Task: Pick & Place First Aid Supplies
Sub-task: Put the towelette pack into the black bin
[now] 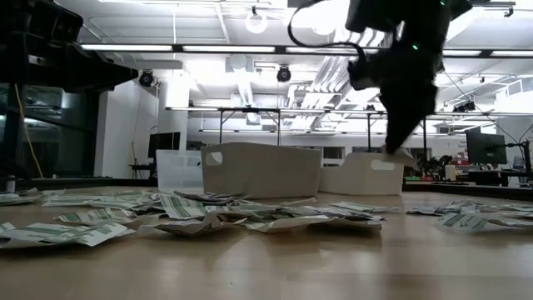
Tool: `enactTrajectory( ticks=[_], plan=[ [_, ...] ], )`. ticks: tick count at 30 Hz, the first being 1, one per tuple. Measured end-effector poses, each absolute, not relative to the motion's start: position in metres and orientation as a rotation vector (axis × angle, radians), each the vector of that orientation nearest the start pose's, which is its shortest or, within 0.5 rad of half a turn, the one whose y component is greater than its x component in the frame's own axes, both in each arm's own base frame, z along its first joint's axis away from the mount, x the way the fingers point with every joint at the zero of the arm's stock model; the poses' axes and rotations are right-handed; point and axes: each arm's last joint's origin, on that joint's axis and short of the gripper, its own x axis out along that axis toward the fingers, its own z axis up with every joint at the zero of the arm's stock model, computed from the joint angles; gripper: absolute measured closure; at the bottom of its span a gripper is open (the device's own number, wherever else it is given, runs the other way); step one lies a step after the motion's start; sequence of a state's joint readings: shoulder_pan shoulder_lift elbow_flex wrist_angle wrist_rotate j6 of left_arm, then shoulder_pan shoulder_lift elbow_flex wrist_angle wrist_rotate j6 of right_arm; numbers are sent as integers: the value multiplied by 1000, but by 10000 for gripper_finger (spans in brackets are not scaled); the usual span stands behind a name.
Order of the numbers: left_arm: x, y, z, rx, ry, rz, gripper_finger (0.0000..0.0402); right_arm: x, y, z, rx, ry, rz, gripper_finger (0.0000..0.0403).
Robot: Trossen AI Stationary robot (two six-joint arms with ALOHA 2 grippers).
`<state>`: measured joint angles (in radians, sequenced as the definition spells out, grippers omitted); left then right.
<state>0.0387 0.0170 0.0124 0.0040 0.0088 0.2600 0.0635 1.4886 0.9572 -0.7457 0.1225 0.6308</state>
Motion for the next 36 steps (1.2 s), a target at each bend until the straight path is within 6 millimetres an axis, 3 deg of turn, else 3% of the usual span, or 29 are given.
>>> enactTrajectory(
  ticks=[10,22,31,36],
  plan=[
    [98,4,167,260,5,30,305,294,-26,253,324,1062,-505,400],
    [98,4,167,260,5,30,305,351,-105,279,255,973,-574,400],
    [98,4,167,260,5,30,305,400,-176,262,242,978,-627,392],
    [98,4,167,260,5,30,305,412,-205,243,304,1002,-662,399]
  ],
)
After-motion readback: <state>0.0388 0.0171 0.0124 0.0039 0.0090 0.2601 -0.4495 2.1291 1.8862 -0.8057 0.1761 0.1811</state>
